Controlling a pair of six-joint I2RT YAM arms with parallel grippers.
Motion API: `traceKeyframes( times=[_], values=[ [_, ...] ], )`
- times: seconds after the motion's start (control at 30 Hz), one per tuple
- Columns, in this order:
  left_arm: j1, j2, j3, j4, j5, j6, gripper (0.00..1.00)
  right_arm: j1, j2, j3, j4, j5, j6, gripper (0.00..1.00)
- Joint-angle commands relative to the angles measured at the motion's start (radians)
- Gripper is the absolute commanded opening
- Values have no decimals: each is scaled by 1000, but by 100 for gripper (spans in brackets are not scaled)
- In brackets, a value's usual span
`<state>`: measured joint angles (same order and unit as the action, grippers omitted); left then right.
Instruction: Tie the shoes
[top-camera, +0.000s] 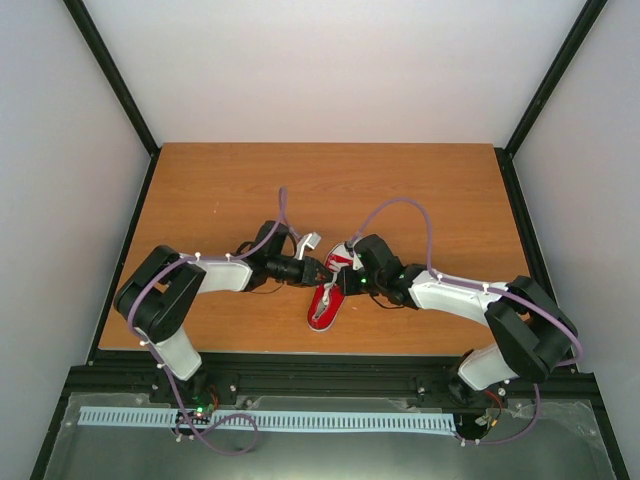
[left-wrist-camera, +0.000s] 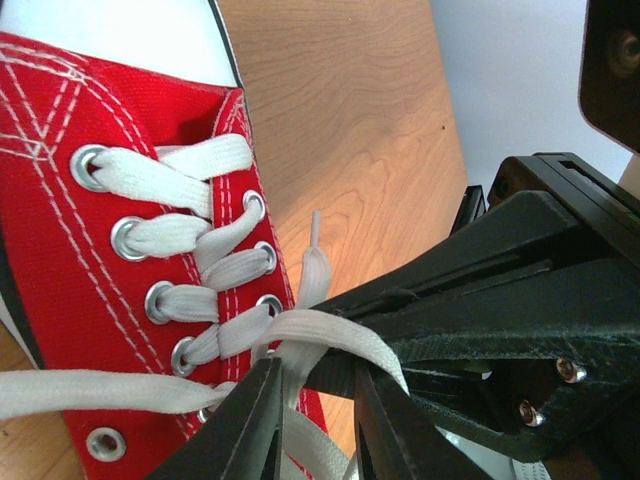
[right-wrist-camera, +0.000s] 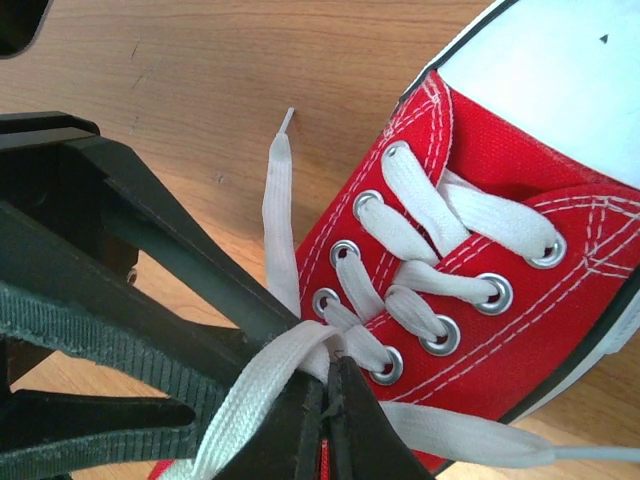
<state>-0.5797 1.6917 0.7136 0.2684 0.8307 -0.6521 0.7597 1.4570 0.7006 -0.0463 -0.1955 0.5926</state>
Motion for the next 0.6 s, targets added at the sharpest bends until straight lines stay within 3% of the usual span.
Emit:
traceKeyframes(
  times=[0.0,0.17,0.57],
  values=[
    [8,7,23,21,-24,35,26,4,-16,-3,57,-57,-2,3],
    [12,-8,17,19,-26,78,30,-2,-22,-3,44,-76,-13,3],
    [12,3,14,55,21,120,28,-47,-47,-52,103,-166,6,3]
  ],
)
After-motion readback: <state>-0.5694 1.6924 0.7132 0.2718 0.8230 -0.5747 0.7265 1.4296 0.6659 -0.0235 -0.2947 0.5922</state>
